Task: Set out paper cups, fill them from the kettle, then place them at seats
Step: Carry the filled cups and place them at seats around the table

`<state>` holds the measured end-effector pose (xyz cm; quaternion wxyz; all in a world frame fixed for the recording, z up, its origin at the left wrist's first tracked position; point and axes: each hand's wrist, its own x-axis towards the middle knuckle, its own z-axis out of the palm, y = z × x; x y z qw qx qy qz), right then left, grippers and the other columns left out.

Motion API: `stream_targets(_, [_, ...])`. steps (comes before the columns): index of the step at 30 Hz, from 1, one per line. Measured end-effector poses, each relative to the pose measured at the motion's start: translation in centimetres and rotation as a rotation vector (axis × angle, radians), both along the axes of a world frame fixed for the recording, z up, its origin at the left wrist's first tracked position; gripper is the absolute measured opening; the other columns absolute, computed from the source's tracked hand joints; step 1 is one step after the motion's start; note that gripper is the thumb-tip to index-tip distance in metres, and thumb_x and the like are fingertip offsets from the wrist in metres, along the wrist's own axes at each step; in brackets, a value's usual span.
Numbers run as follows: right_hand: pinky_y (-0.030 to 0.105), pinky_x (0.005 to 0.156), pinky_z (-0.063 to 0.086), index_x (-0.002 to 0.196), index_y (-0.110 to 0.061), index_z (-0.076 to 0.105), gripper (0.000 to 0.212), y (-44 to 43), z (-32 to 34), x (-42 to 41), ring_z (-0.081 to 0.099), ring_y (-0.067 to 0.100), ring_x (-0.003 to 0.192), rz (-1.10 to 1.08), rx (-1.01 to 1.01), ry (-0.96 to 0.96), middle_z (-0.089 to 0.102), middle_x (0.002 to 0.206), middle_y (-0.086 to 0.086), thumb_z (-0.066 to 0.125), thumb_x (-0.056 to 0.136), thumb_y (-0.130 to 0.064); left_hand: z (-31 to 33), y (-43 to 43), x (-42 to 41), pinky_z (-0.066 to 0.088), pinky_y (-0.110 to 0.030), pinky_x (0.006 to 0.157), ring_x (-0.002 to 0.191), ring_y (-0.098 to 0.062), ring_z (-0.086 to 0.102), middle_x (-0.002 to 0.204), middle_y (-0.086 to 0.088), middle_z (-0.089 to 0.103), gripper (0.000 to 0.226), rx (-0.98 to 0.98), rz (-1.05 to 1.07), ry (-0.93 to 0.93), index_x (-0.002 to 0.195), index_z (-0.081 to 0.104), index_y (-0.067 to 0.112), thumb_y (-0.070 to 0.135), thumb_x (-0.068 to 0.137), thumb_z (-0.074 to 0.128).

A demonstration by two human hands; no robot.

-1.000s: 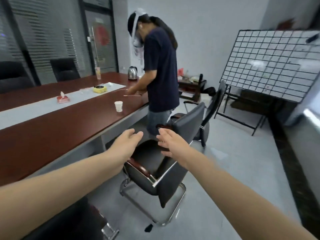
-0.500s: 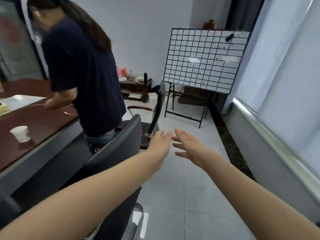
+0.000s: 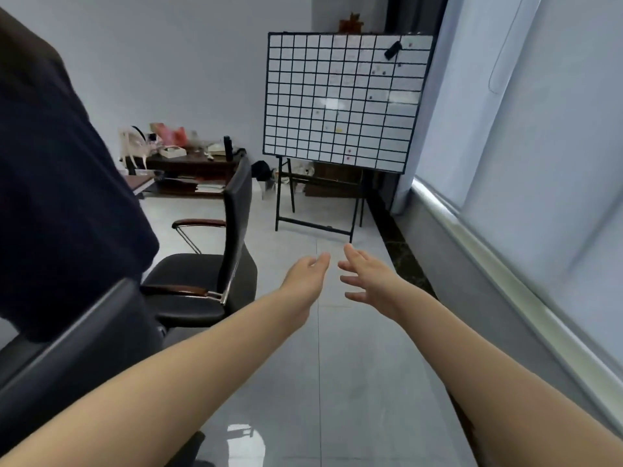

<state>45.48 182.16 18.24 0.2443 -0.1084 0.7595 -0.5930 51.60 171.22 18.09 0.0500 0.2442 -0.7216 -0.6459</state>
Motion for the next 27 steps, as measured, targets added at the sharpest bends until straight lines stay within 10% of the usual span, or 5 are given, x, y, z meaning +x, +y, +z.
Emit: stream_targets(27, [0.038,0.100,0.044,0.144,-0.018,0.034,0.053,-19.0,0.6,-62.4,0.044,0.021,0.130,0.265,0.074,0.023,0.036,0.150,0.003,0.039,0.099,-0.046,-1.8,-18.9,-61.1,0.036,-0.039,0.110,0.135,-0.020,0.038,0.149,-0.001,0.037,0.054,0.076,0.236,0.058,0.146,0.035,0.016,0.040,0.099,0.044])
